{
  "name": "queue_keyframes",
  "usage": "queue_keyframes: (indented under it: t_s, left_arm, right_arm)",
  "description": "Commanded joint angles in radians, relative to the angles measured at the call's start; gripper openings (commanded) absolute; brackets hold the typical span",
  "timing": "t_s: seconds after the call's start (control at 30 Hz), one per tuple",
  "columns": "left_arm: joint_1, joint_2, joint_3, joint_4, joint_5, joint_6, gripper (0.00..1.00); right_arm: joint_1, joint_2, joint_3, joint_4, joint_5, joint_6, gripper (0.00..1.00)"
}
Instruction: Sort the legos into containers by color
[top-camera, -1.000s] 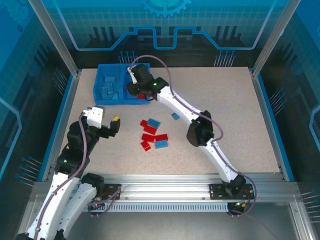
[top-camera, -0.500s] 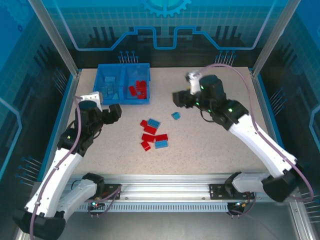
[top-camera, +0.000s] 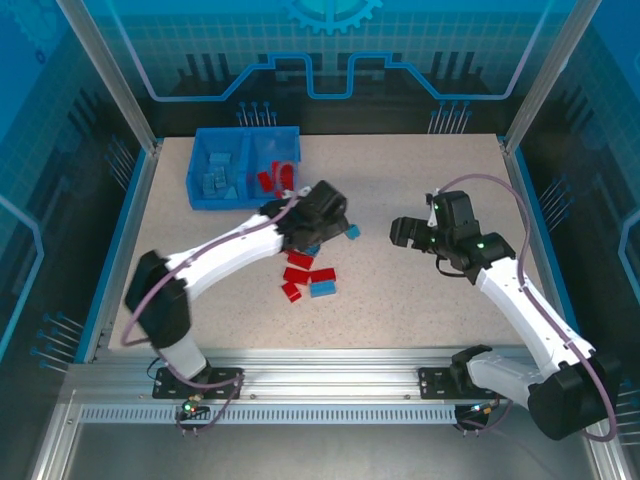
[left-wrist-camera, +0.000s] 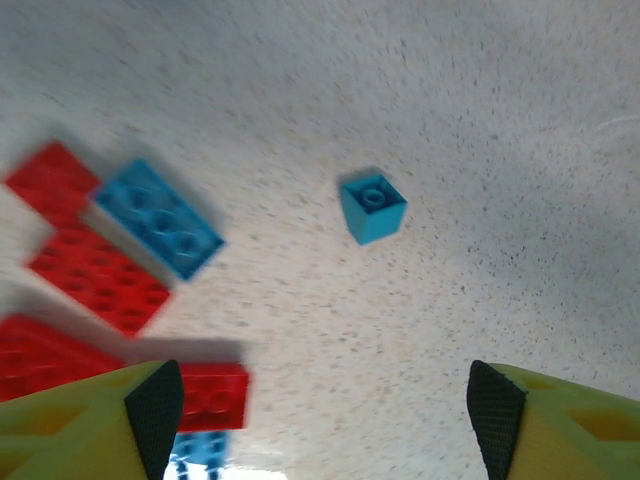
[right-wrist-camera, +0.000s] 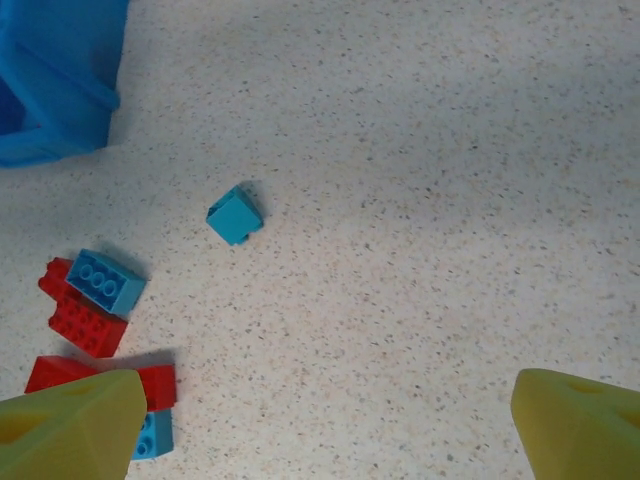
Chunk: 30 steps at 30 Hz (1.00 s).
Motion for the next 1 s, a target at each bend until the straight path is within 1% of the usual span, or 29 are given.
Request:
queue_keyframes:
  t_s: [0.0,0.07,0.2,0.3,0.43,0.5,0.6,0.8,0.87,0.97]
  left_arm:
    - [-0.009,0.161,0.116,-0.063,0.03,-0.147,0.78]
    - [-0.009,0.267,0.216,-0.094,0.021,-0.145,0.78]
    - [-0.005,0.456,0.409,-0.166,-0.035,-0.105,0.79]
    - [0.0,0.551,0.499,-0.155,-0.047,-0.061,0.82]
    - [0.011,0.626,0.557,-0.16,-0.062,-0.043,0.83]
    - [0.019,0.654,0.569,-0.164,-0.051,-0.041,0.76]
    - [0.028,0.67,0.566,-0.174,-0.029,-0.038,0.59]
    - [0.03,0.643,0.51,-0.161,-0.005,-0.018,0.31]
    - [0.031,0.616,0.477,-0.143,0.005,-0.01,0.25]
    - [0.03,0.548,0.425,-0.1,0.023,0.024,0.2]
  right_arm:
    - [-0.03,-0.032,-0.013,-0.022,-0.006,0.056,0.96]
    - [-0.038,-0.045,-0.017,-0.032,-0.017,0.054,0.96]
    - [-0.047,-0.094,-0.036,-0.046,-0.031,0.036,0.97]
    - [-0.048,-0.133,-0.051,-0.051,-0.033,0.025,0.97]
    - [-0.048,-0.164,-0.08,-0.061,-0.045,0.021,0.97]
    - [-0.05,-0.17,-0.08,-0.065,-0.056,0.021,0.97]
    - [-0.05,-0.174,-0.076,-0.071,-0.08,0.021,0.97]
    - [-0.049,-0.173,-0.068,-0.075,-0.098,0.022,0.97]
    - [-0.049,-0.168,-0.064,-0.076,-0.129,0.018,0.97]
    - [-0.045,-0.16,-0.062,-0.06,-0.238,-0.012,0.96]
